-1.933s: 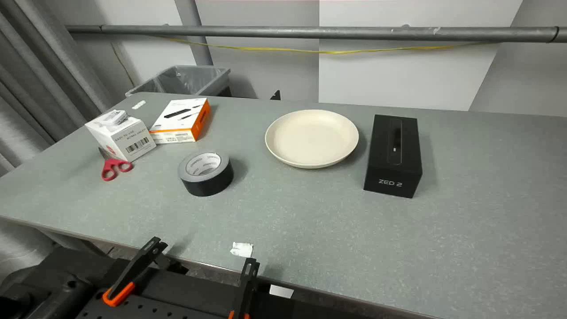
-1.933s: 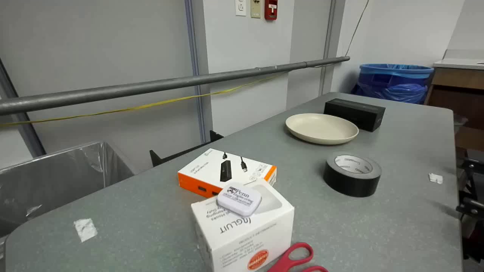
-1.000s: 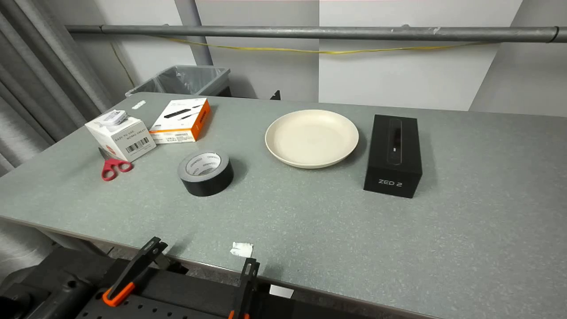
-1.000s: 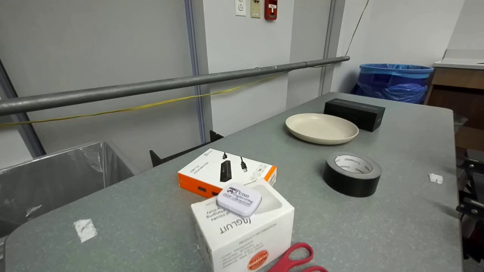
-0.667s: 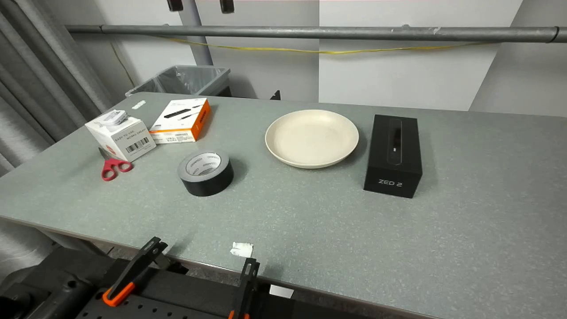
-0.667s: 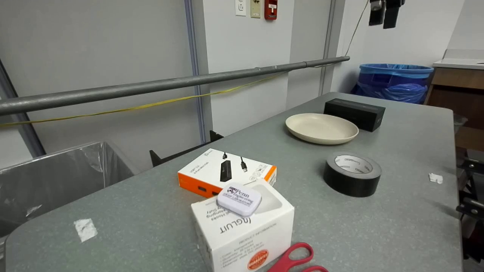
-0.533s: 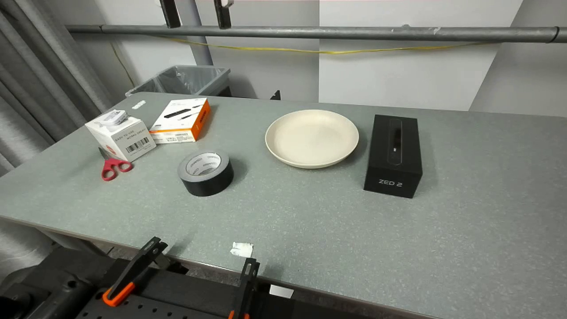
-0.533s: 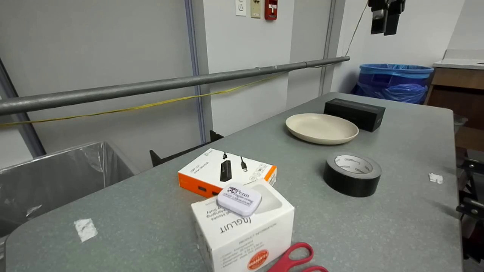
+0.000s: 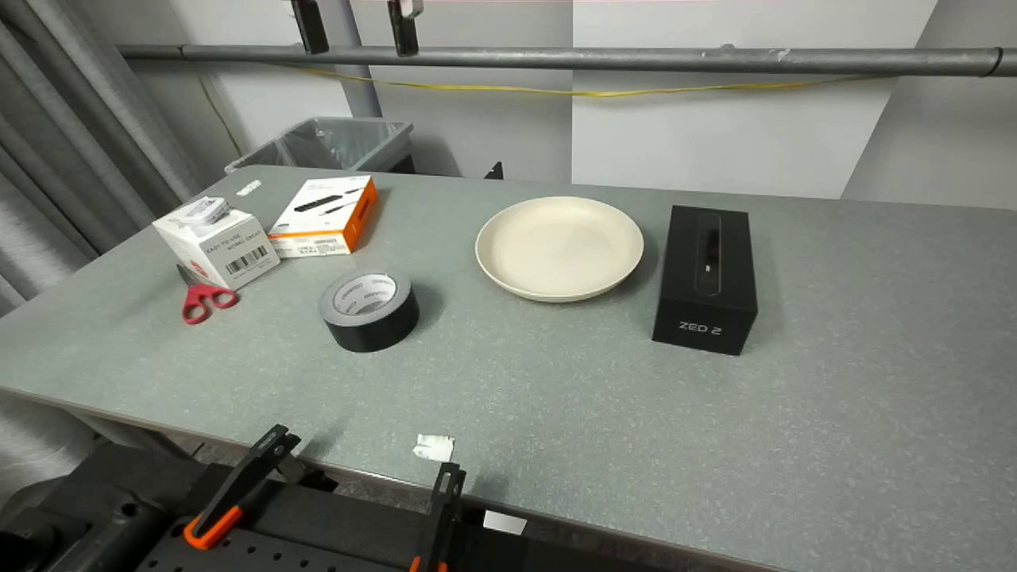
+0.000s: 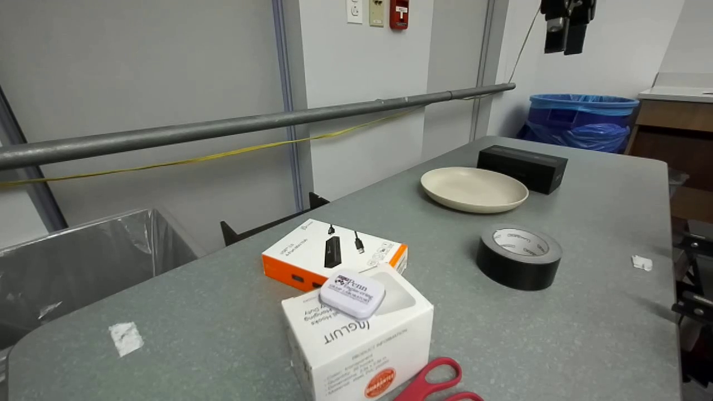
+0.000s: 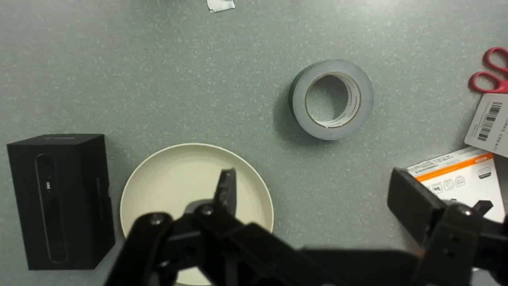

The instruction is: Put the black masking tape on the white plate

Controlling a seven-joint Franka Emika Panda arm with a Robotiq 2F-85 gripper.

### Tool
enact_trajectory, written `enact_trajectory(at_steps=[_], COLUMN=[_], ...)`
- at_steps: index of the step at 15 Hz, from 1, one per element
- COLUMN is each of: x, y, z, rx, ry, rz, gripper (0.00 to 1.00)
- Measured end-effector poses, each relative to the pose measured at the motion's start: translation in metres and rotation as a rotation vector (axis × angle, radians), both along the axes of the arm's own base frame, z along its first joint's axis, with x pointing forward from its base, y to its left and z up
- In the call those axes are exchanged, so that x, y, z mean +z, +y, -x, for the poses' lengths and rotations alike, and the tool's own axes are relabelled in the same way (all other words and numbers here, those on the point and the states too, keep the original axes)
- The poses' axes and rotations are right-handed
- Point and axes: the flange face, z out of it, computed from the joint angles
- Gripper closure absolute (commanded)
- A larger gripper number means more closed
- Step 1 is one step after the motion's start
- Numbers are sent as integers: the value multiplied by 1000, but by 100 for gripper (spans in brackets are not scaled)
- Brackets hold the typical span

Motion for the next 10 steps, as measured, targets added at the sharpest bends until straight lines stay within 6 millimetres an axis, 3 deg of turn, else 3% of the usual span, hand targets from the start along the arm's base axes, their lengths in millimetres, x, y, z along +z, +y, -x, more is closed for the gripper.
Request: enact_trajectory(at_steps=[3, 10], x=[-30, -159], y=[6, 34], z=[-9, -11], rx=[-7, 12], ry=[-24, 57], rz=[4, 78], gripper=[0, 0])
